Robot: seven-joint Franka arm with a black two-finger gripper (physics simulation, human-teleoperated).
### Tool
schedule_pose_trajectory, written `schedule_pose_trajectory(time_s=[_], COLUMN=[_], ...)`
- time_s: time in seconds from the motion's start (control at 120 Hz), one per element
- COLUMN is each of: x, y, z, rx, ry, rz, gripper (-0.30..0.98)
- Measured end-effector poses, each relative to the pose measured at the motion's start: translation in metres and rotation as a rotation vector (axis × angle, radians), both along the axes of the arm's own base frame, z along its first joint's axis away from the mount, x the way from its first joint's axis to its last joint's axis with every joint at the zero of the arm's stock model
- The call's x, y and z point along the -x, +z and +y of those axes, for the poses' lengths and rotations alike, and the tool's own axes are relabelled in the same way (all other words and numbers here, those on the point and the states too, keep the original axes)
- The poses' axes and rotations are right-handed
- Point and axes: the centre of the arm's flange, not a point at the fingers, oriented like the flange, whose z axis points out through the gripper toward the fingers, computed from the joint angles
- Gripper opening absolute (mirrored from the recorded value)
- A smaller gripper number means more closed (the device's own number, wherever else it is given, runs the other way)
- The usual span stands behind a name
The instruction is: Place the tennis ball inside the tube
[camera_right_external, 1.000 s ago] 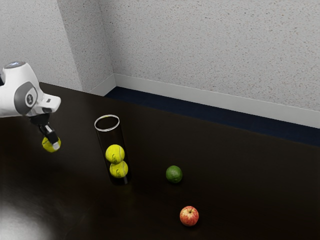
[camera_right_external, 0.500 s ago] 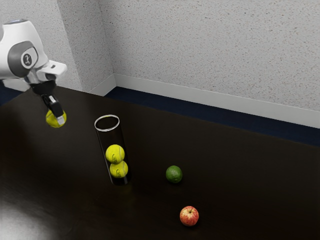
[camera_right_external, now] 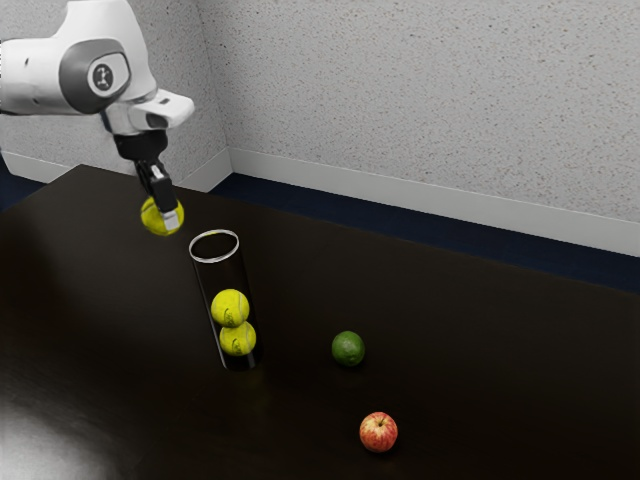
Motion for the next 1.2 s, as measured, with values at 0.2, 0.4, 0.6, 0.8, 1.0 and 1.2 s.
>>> schedule_pose_trajectory(time_s=[0.2,0.4,0.6,0.8,1.0,1.2], x=[-0.011,-0.014,-0.023,-0.023,-0.021,-0.003], y=[-0.001,-0.004,-0.011,-0.014,-0.010,0.055], z=[-0.019,-0.044,-0.073,-0.073,-0.060,-0.057], rx=[0.014,0.032,0.044,0.049,0.045,-0.023], ry=[-0.015,-0.039,-0.077,-0.069,-0.036,0.025], rz=[0.009,0.018,0.028,0.034,0.032,-0.025], gripper=[0.34,0.34,0.35,0.52,0.62,0.66])
